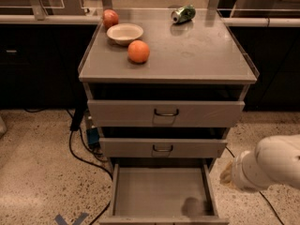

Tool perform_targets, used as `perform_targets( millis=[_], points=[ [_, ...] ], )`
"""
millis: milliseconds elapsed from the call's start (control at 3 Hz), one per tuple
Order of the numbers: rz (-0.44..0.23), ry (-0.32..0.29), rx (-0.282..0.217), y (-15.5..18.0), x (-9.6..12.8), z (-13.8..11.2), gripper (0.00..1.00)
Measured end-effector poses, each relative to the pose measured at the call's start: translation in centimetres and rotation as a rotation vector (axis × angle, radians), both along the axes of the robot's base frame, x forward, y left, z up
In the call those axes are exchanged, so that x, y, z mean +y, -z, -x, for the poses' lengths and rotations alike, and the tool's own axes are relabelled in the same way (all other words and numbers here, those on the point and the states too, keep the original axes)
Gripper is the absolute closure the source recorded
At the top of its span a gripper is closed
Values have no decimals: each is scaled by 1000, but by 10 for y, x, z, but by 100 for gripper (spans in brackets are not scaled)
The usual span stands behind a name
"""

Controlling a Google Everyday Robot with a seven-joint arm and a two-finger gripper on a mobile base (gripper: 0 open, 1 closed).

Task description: Close bottom drawer

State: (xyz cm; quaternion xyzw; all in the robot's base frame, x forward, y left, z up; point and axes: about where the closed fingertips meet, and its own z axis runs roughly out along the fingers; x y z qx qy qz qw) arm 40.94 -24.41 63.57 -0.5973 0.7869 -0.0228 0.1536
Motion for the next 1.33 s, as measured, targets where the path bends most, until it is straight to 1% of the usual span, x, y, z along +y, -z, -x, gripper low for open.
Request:
perform_targets(
  millis=[333, 667, 1000, 1333],
  points=[
    [16, 11, 26, 53, 5, 8, 100],
    [17, 80, 85, 123, 3, 19, 100],
    [5, 81, 83, 129, 0, 19, 100],
    [-42, 84, 110, 150, -4, 19, 100]
  ],
)
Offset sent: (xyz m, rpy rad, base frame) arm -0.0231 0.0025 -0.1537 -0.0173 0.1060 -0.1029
